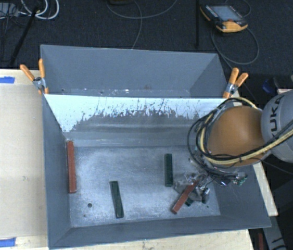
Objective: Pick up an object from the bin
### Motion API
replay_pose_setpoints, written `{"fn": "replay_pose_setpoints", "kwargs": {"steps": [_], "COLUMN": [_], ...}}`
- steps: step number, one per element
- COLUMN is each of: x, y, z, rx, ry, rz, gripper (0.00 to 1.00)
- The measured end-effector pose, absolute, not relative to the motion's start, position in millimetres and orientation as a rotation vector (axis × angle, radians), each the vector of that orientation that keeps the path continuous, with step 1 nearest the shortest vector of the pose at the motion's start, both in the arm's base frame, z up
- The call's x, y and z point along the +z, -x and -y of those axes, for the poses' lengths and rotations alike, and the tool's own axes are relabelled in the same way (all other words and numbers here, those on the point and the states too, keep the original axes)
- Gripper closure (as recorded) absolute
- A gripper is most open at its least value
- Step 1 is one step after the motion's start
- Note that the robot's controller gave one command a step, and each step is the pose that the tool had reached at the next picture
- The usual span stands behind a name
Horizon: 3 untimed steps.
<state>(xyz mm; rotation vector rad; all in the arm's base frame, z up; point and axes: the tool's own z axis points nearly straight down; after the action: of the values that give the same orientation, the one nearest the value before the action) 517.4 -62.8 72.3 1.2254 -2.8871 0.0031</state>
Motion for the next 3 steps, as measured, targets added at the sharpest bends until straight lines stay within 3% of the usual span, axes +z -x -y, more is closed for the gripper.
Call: {"fn": "replay_pose_setpoints", "kwargs": {"steps": [1,2,3], "x": [168.4,164.3,65.3], "y": [-527.7,-525.7,-497.1], "z": [54.3,54.7,88.9], "rx": [0.004,-0.003,-0.007], "ry": [-1.238,-1.231,-1.361], "rz": [2.895,2.891,2.823], "gripper": [1.0,0.0,0.0]}}
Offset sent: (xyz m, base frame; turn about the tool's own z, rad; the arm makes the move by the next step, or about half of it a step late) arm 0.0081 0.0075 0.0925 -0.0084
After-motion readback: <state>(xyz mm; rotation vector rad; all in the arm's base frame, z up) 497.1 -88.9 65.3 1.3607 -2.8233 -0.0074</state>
